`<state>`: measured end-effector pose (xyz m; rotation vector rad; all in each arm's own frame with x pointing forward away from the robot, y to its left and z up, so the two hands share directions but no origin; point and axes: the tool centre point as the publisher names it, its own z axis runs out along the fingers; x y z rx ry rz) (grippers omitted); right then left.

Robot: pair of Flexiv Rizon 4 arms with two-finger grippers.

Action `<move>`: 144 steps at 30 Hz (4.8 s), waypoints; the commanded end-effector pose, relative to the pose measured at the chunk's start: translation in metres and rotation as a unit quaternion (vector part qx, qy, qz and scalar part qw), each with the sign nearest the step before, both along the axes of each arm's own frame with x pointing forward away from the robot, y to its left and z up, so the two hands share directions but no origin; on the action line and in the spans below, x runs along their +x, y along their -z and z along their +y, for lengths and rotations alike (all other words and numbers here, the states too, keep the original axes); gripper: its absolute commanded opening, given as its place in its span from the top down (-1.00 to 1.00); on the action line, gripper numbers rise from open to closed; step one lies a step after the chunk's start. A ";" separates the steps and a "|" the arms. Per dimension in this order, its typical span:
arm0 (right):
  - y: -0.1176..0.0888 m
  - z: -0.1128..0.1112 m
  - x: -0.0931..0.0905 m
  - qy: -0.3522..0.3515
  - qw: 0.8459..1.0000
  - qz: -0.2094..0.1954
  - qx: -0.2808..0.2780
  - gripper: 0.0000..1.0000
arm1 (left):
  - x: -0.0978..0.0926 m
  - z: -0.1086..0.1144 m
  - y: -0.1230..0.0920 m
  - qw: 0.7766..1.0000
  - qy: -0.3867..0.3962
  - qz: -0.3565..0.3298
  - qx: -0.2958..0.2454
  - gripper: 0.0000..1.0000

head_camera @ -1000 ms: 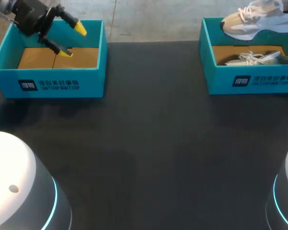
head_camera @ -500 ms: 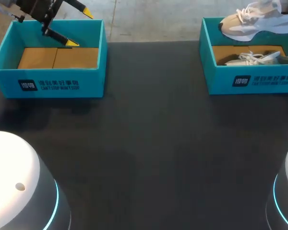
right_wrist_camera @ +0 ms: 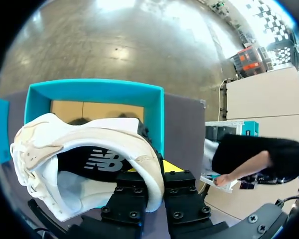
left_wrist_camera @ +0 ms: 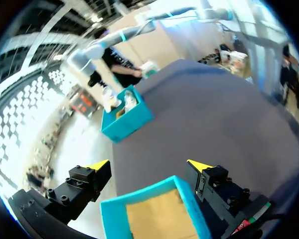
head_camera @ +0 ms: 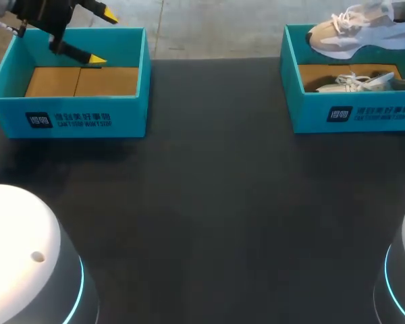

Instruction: Take the shoe out of the shoebox, open the shoe tongue, remove and reinsert the insole, then place the shoe into the shoebox

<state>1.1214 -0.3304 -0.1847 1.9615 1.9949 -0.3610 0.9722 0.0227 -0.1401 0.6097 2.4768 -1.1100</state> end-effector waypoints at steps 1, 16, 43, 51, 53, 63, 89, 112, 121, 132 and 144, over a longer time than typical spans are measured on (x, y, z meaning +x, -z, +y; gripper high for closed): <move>0.002 0.000 0.003 0.001 1.000 0.004 0.004 1.00 | -0.006 -0.006 0.000 0.966 -0.229 0.098 0.071 -1.00; 0.012 0.006 0.003 -0.013 1.000 0.006 0.016 1.00 | -0.006 -0.006 0.000 0.966 -0.229 0.098 0.071 -1.00; 0.019 0.001 0.016 0.010 1.000 -0.010 0.012 1.00 | -0.003 -0.002 -0.014 0.785 -0.516 0.342 0.004 -1.00; 0.024 -0.004 0.021 0.016 1.000 -0.013 0.005 1.00 | -0.010 0.003 -0.012 0.742 -0.555 0.373 -0.036 -1.00; 0.027 -0.006 0.022 0.018 1.000 -0.014 0.003 1.00 | -0.013 0.004 -0.010 0.727 -0.568 0.383 -0.048 -1.00; 0.041 -0.010 0.027 0.024 1.000 -0.009 -0.006 1.00 | -0.026 0.006 -0.002 0.680 -0.598 0.419 -0.069 -1.00; 0.079 -0.017 0.041 0.043 0.999 -0.003 -0.016 1.00 | -0.057 0.028 0.038 0.615 -0.652 0.444 -0.009 -1.00; 0.119 -0.023 0.042 0.088 0.996 -0.005 -0.008 1.00 | -0.078 0.030 0.061 0.588 -0.663 0.462 0.032 -1.00; 0.132 -0.026 0.043 0.092 0.996 0.001 -0.010 1.00 | -0.079 0.031 0.062 0.580 -0.667 0.466 0.033 -1.00; 0.151 -0.027 0.040 0.101 0.995 0.013 -0.014 1.00 | -0.084 0.028 0.060 0.579 -0.669 0.466 0.034 -1.00; 0.157 -0.029 0.036 0.111 0.994 0.019 -0.009 -0.61 | -0.089 0.027 0.056 0.571 -0.670 0.474 0.033 -1.00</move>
